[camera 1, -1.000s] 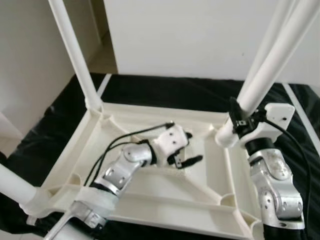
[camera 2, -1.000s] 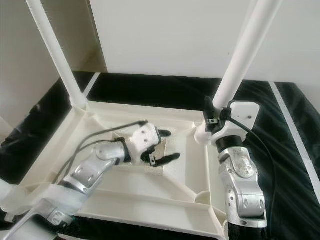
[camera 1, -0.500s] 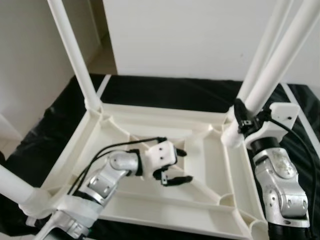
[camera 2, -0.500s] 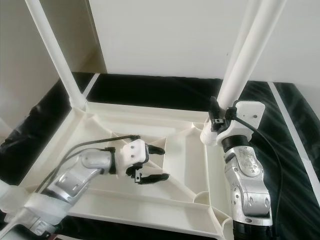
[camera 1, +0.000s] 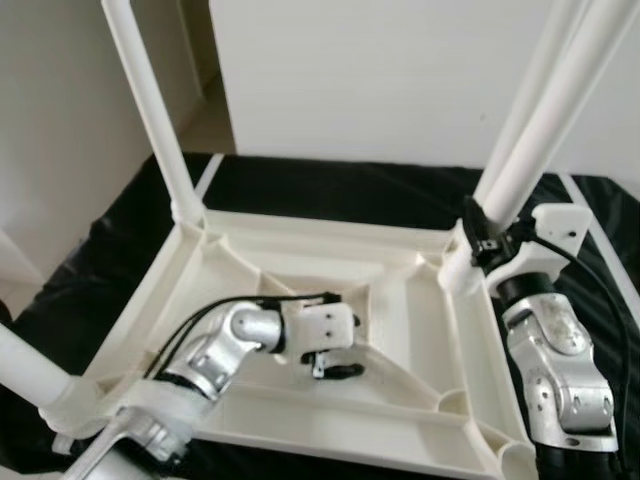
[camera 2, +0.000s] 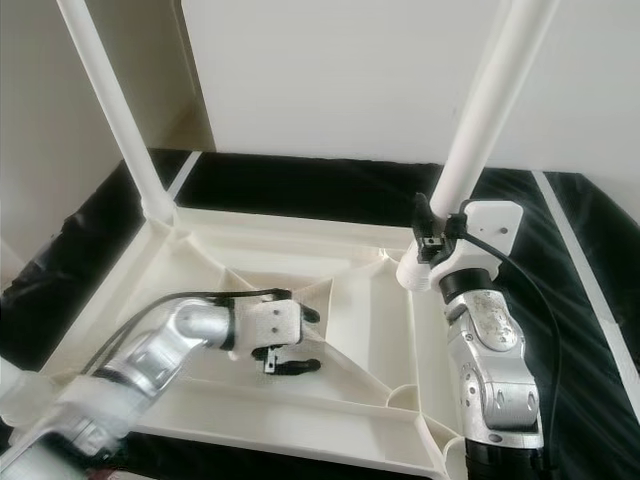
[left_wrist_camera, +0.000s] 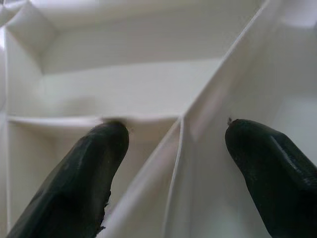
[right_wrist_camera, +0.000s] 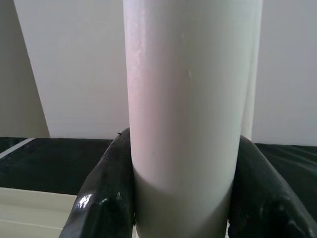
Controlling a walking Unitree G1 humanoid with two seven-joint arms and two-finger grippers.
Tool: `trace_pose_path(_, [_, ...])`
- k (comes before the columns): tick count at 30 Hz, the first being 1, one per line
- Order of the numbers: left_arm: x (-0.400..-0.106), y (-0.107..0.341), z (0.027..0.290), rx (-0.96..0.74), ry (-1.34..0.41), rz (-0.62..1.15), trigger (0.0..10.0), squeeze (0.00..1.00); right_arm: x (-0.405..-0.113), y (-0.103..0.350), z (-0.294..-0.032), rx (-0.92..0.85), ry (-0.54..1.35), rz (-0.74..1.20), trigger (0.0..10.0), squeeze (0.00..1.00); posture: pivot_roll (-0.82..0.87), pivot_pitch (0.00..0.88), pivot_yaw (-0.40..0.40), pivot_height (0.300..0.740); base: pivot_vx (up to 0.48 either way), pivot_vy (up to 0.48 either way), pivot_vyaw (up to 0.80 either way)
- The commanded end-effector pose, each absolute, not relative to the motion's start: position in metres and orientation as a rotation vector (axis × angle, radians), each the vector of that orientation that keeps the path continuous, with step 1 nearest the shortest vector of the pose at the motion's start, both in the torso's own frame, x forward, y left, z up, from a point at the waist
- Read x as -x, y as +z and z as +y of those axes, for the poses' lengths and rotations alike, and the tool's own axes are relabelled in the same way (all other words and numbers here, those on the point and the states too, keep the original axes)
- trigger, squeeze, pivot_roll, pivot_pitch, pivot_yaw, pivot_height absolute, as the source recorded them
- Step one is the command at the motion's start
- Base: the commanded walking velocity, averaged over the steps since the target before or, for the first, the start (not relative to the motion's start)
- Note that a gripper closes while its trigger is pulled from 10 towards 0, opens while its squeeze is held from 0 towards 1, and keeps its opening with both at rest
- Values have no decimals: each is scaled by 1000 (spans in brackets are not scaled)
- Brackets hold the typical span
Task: Building children table
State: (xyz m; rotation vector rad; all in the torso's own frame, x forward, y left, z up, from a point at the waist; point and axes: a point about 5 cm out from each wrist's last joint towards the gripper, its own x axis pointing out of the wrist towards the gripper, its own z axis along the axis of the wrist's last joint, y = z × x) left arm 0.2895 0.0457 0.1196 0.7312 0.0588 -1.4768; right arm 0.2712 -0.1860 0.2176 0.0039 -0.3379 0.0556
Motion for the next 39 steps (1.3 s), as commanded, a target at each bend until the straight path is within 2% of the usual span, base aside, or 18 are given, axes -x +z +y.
trace_pose_path(1, [-309, 126, 48, -709, -1182, -18, 10000, 0, -272, 220, -183, -21, 65, -347, 10000, 0, -39, 14, -10, 740, 0, 0, 0])
trace_pose_path(3, [-324, 130, 45, -712, -1064, -27, 10000, 0, -272, 221, -181, -39, 63, -358, 10000, 0, -42, 17, -7, 740, 0, 0, 0])
trace_pose_path(5, [-331, 134, 38, -713, -1025, -58, 10000, 0, -272, 221, -181, -51, 64, -362, 10000, 0, -41, 18, -8, 740, 0, 0, 0])
trace_pose_path(18, [-353, 144, 28, -745, -936, -91, 10000, 0, -270, 219, -183, -55, 46, -362, 10000, 0, -63, 26, 3, 740, 0, 0, 0])
trace_pose_path(23, [-366, 147, 36, -855, -863, -79, 10000, 0, -270, 224, -193, -15, -36, -389, 10000, 0, -72, 22, 7, 740, 0, 0, 0])
trace_pose_path(28, [-373, 148, 44, -853, -820, -56, 10000, 0, -268, 229, -205, 8, -131, -412, 10000, 0, -79, 22, 8, 740, 0, 0, 0])
trace_pose_path(33, [-381, 149, 58, -935, -751, -38, 10000, 0, -264, 236, -215, 24, -178, -429, 10000, 0, -93, 24, 17, 740, 0, 0, 0])
trace_pose_path(36, [-383, 150, 62, -945, -738, -35, 10000, 0, -262, 238, -216, 35, -184, -429, 10000, 0, -95, 23, 20, 740, 0, 0, 0])
trace_pose_path(39, [-383, 158, 63, -866, -773, -47, 10000, 0, -256, 243, -216, 64, -177, -430, 10000, 0, -102, 27, 27, 740, 0, 0, 0])
